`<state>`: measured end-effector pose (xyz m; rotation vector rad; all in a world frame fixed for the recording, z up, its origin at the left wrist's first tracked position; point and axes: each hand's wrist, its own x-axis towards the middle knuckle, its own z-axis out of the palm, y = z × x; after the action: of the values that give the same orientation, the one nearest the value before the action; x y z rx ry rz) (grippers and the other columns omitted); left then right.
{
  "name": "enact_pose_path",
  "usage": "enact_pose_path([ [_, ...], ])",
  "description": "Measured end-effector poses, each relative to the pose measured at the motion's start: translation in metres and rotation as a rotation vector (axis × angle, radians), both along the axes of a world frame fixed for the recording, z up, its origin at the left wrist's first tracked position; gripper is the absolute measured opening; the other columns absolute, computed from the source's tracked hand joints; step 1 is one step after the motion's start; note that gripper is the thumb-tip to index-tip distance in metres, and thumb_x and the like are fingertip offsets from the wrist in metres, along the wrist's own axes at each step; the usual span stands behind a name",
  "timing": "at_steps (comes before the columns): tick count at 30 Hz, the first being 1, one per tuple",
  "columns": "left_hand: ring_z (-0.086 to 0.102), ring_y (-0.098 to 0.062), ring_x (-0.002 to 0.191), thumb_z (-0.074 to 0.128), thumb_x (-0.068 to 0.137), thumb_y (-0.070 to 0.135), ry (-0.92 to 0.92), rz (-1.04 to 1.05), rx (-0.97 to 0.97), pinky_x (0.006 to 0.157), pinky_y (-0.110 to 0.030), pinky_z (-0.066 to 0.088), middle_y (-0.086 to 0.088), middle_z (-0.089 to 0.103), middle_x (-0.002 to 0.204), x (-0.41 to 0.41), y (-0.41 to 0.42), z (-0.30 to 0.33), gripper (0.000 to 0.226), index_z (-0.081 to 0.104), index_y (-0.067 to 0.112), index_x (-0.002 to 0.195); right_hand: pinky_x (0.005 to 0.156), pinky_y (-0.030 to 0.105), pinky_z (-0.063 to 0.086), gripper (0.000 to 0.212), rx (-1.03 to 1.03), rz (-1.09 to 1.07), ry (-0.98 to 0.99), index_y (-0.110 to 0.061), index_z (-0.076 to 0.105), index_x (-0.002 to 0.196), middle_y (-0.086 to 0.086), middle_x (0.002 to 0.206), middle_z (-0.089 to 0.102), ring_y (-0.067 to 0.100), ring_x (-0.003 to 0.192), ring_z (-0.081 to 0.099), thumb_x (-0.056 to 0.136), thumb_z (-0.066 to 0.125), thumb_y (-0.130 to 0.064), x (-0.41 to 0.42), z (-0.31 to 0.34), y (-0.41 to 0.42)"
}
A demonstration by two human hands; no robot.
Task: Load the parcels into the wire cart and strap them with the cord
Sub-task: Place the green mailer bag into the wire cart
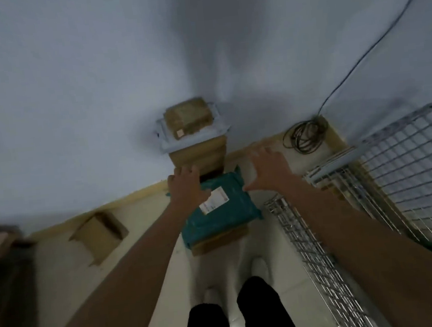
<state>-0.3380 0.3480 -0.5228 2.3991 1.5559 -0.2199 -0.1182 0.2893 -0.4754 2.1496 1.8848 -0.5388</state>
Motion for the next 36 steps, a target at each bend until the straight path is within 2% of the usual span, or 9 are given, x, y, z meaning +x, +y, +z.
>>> enact_pose_path([
  [4,0.048,-0.032,0.113,0.066,0.075,0.052,0.032,0.068,-0.079,0.087,-0.042,0.044,-0.008,0.047,0.130,-0.038,-0.010,-0.045,0.067,0.045,0.022,0.130,0.099,0.043,0.039,0.097,-0.132,0.169,-0.084,-0.020,0.029,0.146,0.011,0.148,0.033,0.031,0.128,0.041,0.070,0.070,-0.066,-0.026,-0.053,0.020],
  [9,0.048,-0.029,0.107,0.068,0.077,0.046,0.121,0.151,-0.199,0.079,-0.038,0.045,-0.009,0.039,0.132,-0.051,-0.022,-0.125,0.074,0.035,0.025,0.140,0.100,0.047,0.039,0.089,-0.228,0.370,-0.198,-0.019,0.025,0.148,0.015,0.155,0.021,0.034,0.133,0.034,0.079,0.064,-0.060,-0.025,-0.142,0.035],
  [13,0.052,-0.027,0.101,0.070,0.076,0.045,0.146,0.277,-0.302,0.076,-0.037,0.046,-0.009,0.041,0.124,-0.042,-0.043,-0.188,0.070,0.039,0.023,0.135,0.096,0.044,0.040,0.081,-0.274,0.381,-0.171,-0.019,0.035,0.138,0.016,0.149,0.027,0.033,0.125,0.041,0.075,0.069,-0.055,-0.012,-0.205,0.044],
  [18,0.051,-0.029,0.108,0.068,0.078,0.051,0.193,0.337,-0.387,0.083,-0.039,0.046,-0.009,0.038,0.135,-0.026,-0.072,-0.239,0.073,0.035,0.024,0.137,0.099,0.045,0.037,0.084,-0.303,0.408,-0.174,-0.022,0.031,0.144,0.016,0.151,0.025,0.035,0.133,0.032,0.076,0.070,-0.053,0.008,-0.255,0.056],
  [22,0.055,-0.032,0.109,0.067,0.080,0.048,0.085,0.552,-0.455,0.083,-0.042,0.048,-0.009,0.044,0.130,-0.016,-0.087,-0.267,0.067,0.037,0.022,0.135,0.100,0.044,0.038,0.075,-0.284,0.411,-0.158,-0.019,0.033,0.144,0.015,0.147,0.031,0.033,0.131,0.034,0.082,0.066,-0.047,0.020,-0.285,0.067],
  [26,0.059,-0.030,0.107,0.061,0.086,0.043,0.011,0.796,-0.563,0.078,-0.037,0.046,-0.008,0.053,0.119,-0.009,-0.095,-0.290,0.054,0.043,0.015,0.129,0.098,0.043,0.040,0.069,-0.226,0.404,-0.125,-0.015,0.038,0.141,0.016,0.152,0.027,0.034,0.134,0.034,0.083,0.066,-0.038,0.023,-0.307,0.085],
  [30,0.058,-0.033,0.110,0.061,0.086,0.040,-0.141,1.050,-0.598,0.086,-0.040,0.048,-0.014,0.061,0.120,-0.014,-0.092,-0.314,0.062,0.041,0.010,0.136,0.096,0.043,0.043,0.061,-0.180,0.429,-0.084,-0.013,0.045,0.134,0.014,0.143,0.039,0.032,0.127,0.041,0.082,0.068,-0.034,0.017,-0.328,0.109],
  [33,0.058,-0.034,0.110,0.059,0.086,0.043,-0.166,1.104,-0.649,0.086,-0.038,0.047,-0.014,0.062,0.121,-0.014,-0.092,-0.324,0.063,0.042,0.009,0.136,0.095,0.045,0.045,0.064,-0.160,0.467,-0.045,-0.014,0.046,0.135,0.013,0.135,0.046,0.032,0.122,0.045,0.079,0.070,-0.035,0.008,-0.342,0.124],
  [36,0.057,-0.033,0.110,0.058,0.086,0.044,-0.167,1.098,-0.694,0.079,-0.034,0.041,-0.013,0.061,0.119,0.000,-0.092,-0.328,0.057,0.047,0.006,0.127,0.093,0.043,0.044,0.072,-0.177,0.518,-0.040,-0.016,0.043,0.139,0.012,0.134,0.045,0.031,0.124,0.044,0.078,0.071,-0.040,-0.003,-0.351,0.135],
])
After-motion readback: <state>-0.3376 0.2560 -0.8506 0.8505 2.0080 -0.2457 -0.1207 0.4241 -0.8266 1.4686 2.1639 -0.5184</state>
